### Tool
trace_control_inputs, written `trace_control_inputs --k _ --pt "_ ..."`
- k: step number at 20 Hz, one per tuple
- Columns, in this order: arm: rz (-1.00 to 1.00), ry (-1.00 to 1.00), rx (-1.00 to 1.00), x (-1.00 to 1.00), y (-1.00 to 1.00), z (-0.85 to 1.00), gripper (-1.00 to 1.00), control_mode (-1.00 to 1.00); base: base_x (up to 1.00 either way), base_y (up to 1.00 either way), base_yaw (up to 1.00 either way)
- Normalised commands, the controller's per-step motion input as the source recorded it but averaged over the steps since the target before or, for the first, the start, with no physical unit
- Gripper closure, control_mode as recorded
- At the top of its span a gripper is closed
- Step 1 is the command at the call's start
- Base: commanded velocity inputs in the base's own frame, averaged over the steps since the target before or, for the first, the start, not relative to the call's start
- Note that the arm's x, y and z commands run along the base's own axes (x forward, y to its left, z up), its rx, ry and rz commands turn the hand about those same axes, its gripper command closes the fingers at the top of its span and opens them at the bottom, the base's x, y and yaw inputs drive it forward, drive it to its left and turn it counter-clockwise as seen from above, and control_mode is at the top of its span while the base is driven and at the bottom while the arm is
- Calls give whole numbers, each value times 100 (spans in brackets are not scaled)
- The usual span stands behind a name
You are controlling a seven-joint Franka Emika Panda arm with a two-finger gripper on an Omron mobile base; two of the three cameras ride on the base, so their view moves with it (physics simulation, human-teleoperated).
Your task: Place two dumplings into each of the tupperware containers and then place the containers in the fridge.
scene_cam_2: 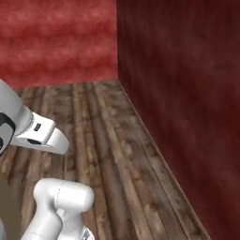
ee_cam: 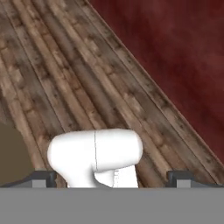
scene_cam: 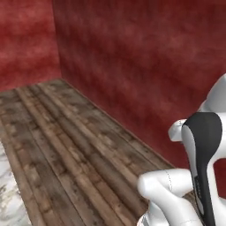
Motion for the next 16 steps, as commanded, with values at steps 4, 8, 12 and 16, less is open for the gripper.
trace_control_inputs --k 4,8,12,16 --pt "0 0 0 0 0 0 -100 100 93 -49 30" --pt "0 0 0 0 0 0 -100 100 100 -2 40" --pt "0 0 0 0 0 0 -100 100 100 0 40" --pt "0 0 0 0 0 0 -100 100 100 0 39"
